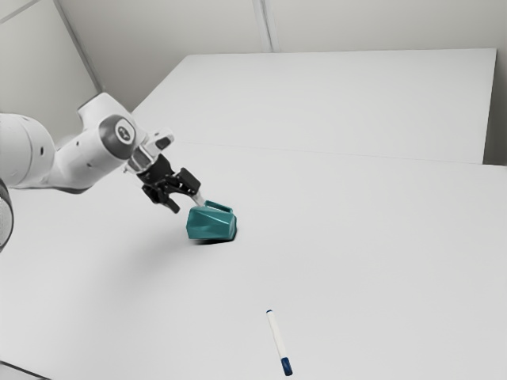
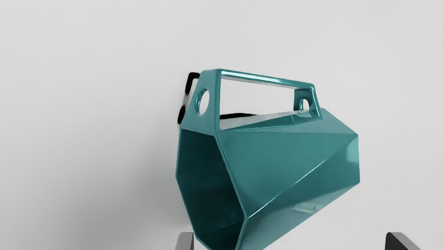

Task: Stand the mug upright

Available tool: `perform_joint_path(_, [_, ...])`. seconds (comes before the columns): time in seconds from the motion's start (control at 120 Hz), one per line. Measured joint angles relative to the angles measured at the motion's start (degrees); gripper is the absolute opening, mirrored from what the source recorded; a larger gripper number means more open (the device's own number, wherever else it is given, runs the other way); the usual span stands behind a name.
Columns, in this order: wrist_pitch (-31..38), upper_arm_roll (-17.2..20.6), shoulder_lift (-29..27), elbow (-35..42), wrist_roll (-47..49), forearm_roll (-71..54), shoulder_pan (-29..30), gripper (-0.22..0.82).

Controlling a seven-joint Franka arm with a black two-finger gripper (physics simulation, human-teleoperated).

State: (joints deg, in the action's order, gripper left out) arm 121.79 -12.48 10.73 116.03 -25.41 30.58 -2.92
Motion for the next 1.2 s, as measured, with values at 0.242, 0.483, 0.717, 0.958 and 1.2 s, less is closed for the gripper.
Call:
perform_joint_path(0.242, [1.72, -1.51, 1.96, 0.07, -5.95, 8.23, 0.86, 0.6])
perform_joint_path(0.483, [-0.09, -2.38, 3.97, 1.15, -11.31, 17.74, 1.32, 0.6])
perform_joint_path(0.717, [-3.15, -2.7, 5.52, 1.48, -15.66, 25.05, 1.95, 0.6])
perform_joint_path(0.958, [-6.45, -2.74, 5.68, 2.83, -19.03, 30.64, 2.12, 0.6])
perform_joint_path(1.2, [-8.42, -2.81, 5.67, 4.22, -21.34, 32.96, 2.62, 0.56])
